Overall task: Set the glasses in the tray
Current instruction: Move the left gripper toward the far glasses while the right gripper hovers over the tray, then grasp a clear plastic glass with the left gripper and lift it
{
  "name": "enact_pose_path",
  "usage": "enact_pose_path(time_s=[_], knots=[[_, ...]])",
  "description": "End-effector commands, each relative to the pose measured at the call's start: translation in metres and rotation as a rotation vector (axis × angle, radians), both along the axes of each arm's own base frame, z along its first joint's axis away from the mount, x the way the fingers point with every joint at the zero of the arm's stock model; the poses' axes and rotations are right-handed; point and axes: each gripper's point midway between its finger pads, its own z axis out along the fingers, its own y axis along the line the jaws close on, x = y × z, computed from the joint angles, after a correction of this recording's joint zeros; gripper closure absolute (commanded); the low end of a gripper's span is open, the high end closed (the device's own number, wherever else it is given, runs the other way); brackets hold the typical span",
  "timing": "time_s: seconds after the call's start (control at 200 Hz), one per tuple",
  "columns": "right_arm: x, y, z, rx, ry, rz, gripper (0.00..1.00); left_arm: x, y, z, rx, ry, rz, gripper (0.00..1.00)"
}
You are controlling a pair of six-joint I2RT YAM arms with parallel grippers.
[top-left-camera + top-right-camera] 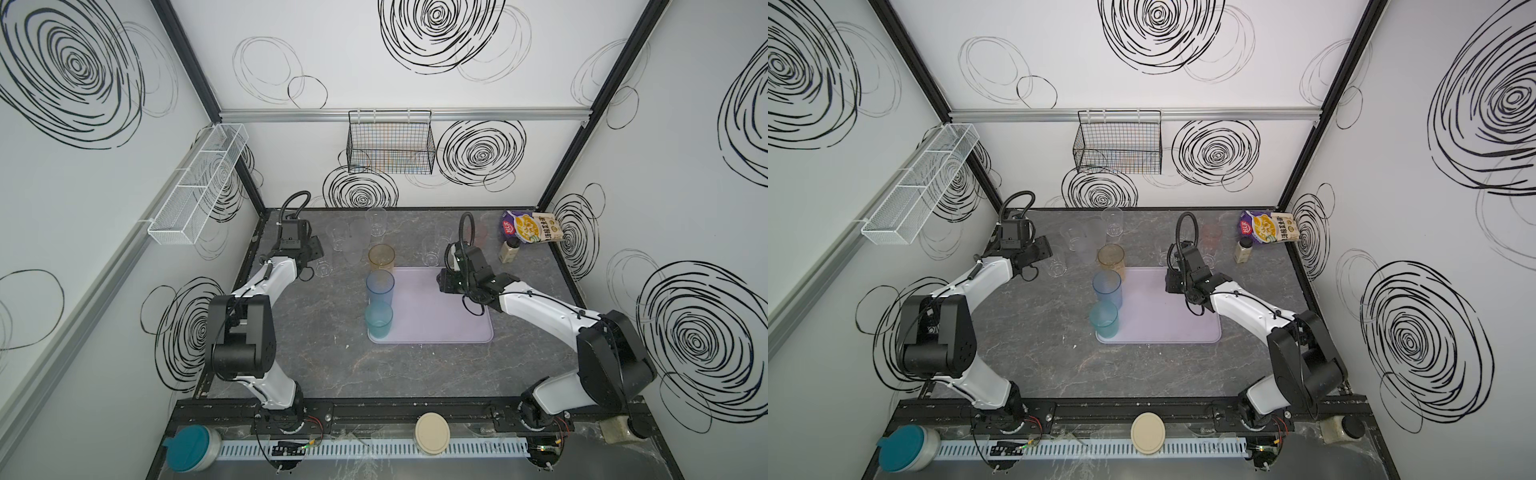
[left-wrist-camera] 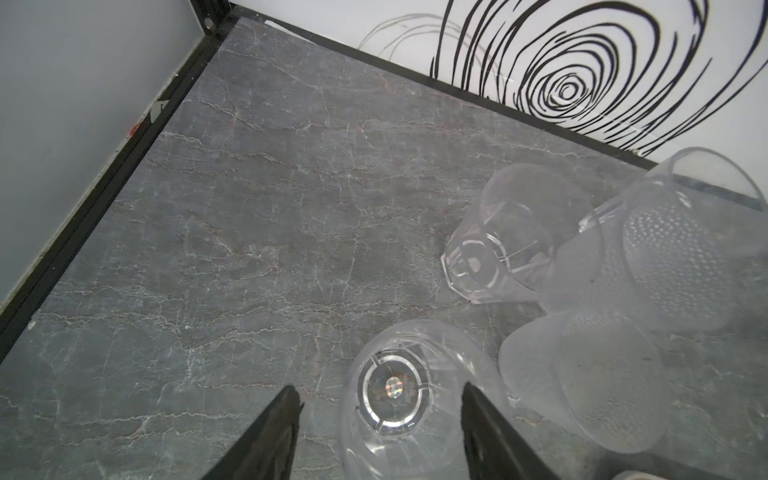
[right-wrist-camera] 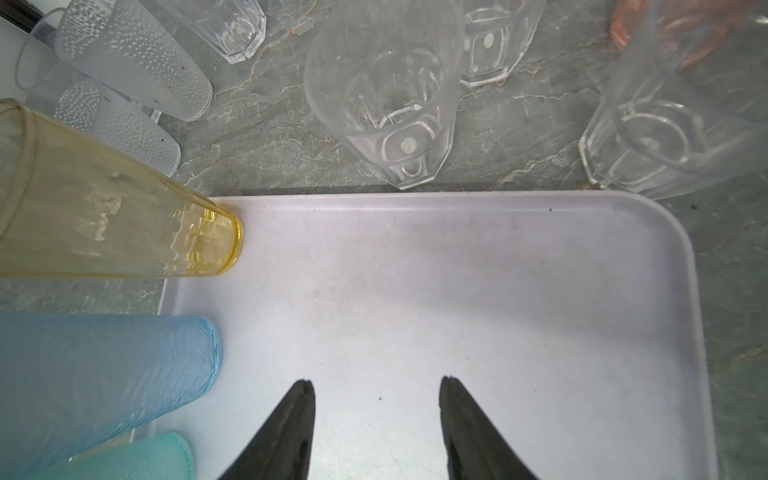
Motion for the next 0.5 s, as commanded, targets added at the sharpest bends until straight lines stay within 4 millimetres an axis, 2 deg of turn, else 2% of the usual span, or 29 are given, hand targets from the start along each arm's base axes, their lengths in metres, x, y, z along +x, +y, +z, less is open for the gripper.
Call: enact_pose_path(time_s=[0.0, 0.11, 0.24, 0.375, 0.495], knots=[[0.003, 0.0, 0.01, 0.02, -0.032, -0.005, 0.47, 0.001, 0.007, 0.0, 0.063, 0.002, 0.007, 0.36], [0.003, 0.002, 0.011, 0.028, -0.028, -0.001, 0.47, 0.0, 0.01, -0.013, 0.071, 0.03, 0.013, 0.38], [0.002, 0.001, 0.012, 0.03, -0.03, -0.003, 0.47, -0.001, 0.002, -0.034, 0.046, 0.073, -0.009, 0.42], [0.001, 0.0, 0.012, 0.029, -0.027, -0.004, 0.47, 0.001, -0.005, -0.041, 0.041, 0.087, -0.021, 0.49], [0.001, 0.001, 0.014, 0.031, -0.029, -0.002, 0.46, 0.0, -0.002, -0.051, 0.053, 0.112, -0.016, 0.57]])
